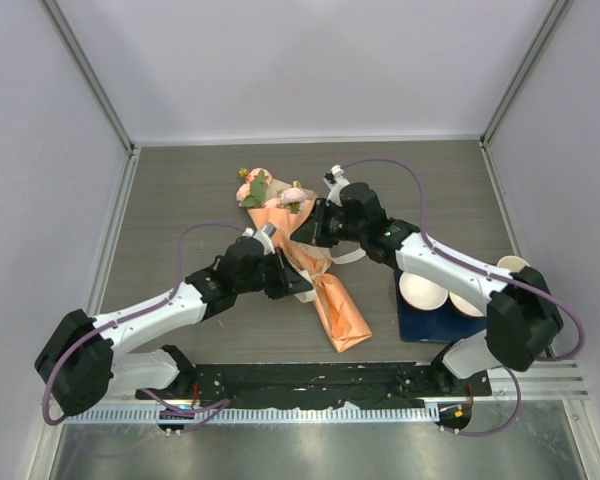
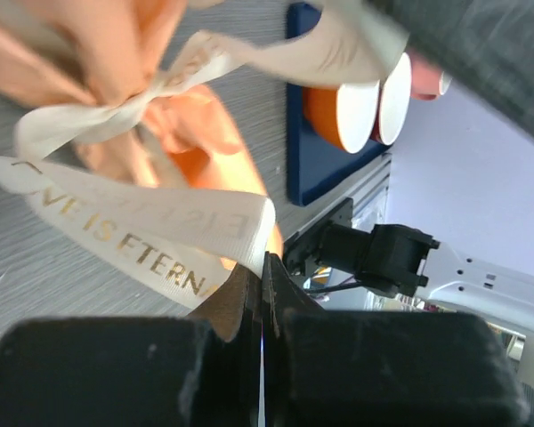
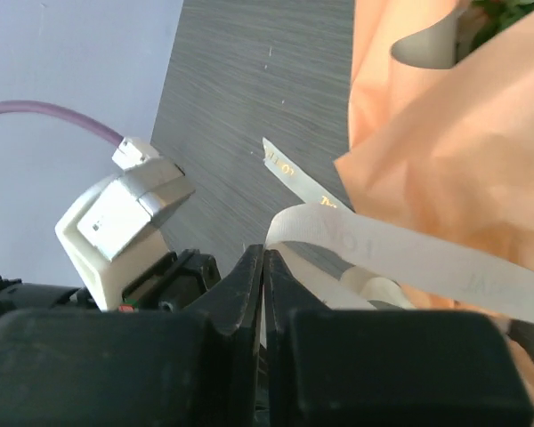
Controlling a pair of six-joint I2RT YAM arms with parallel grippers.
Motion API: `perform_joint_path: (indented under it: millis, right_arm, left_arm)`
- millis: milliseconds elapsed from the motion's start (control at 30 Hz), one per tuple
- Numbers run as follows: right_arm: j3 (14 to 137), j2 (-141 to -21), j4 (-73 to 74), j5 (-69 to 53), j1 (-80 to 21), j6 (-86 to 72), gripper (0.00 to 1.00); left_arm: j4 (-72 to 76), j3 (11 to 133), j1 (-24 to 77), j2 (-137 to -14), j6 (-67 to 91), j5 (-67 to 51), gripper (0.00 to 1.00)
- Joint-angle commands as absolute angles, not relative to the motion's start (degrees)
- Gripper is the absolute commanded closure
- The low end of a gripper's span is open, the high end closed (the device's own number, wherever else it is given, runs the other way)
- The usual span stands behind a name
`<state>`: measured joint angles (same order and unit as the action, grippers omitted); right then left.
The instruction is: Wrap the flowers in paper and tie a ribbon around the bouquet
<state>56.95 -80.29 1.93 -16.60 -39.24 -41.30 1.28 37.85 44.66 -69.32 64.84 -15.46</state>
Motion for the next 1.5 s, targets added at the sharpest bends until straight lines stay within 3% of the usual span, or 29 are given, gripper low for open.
perform_joint_path:
  millis: [0, 67, 100, 200, 433, 500, 567, 667, 733, 767, 1033, 1233, 1333, 1367, 1433, 1467]
  right_arm:
    - [64.07, -86.83, 7.18, -16.89, -41.66, -42.29, 0.81]
    - [63.64, -87.37, 11.23, -14.16, -40.88, -42.10, 0.68]
    - [62.59, -86.49, 11.51, -13.45, -39.30, -42.80, 0.48]
    - [61.43, -80.79, 15.45, -10.83, -36.57, -42.63, 0.31]
    - [63.11, -76.64, 34.88, 3.67, -24.64, -39.20, 0.24]
    - [62.40, -79.79, 37.61, 6.93, -21.55, -42.35, 0.09]
    - [63.27, -83.56, 39.02, 6.68, -17.68, -45.51, 0.09]
    - [65.30, -91.74, 37.81, 8.87, -18.71, -47.54, 0.15]
    - [65.57, -95.52, 36.31, 10.37, -19.33, -49.91, 0.40]
    - [65.65, -96.67, 34.12, 10.72, -19.68, -50.27, 0.45]
    - [68.29, -105.81, 35.25, 20.21, -24.08, -53.08, 0.32]
    - [68.64, -109.77, 33.40, 22.50, -25.93, -54.49, 0.35]
    - [69.61, -110.83, 33.05, 24.95, -25.84, -53.18, 0.49]
    - [69.35, -110.57, 31.48, 25.57, -25.67, -52.30, 0.72]
    - [69.00, -108.38, 28.76, 26.54, -25.66, -46.52, 0.85]
    - [68.39, -107.33, 24.48, 24.98, -25.66, -42.49, 1.00]
  left_arm:
    - [4.93, 34.28, 44.82, -64.25, 67.15, -10.99, 1.00]
    - [5.18, 33.58, 44.91, -63.72, 67.06, -11.16, 1.00]
    - [5.27, 33.49, 44.83, -63.89, 67.06, -11.08, 1.00]
    - [5.62, 34.01, 44.82, -65.04, 66.45, -11.77, 1.00]
    - [5.54, 38.23, 44.82, -70.92, 64.43, -15.46, 1.00]
    - [6.06, 39.72, 44.83, -73.46, 64.42, -17.13, 1.00]
    - [6.06, 40.86, 44.82, -74.96, 64.69, -18.01, 1.00]
    - [6.59, 41.40, 44.82, -76.64, 64.69, -19.16, 1.00]
    - [6.68, 41.40, 44.91, -76.90, 64.60, -19.25, 1.00]
    - [6.68, 41.31, 44.91, -76.99, 64.43, -19.25, 1.00]
    - [8.09, 40.69, 44.83, -77.43, 64.16, -20.48, 1.00]
    - [8.70, 40.87, 44.82, -78.40, 64.07, -21.09, 1.00]
    - [7.48, 41.04, 44.82, -78.14, 63.81, -20.83, 1.00]
    - [6.43, 40.96, 44.82, -77.87, 63.81, -20.40, 1.00]
    - [5.54, 40.78, 44.74, -77.43, 63.72, -19.25, 1.00]
    - [5.02, 40.69, 44.74, -77.34, 63.72, -18.99, 1.00]
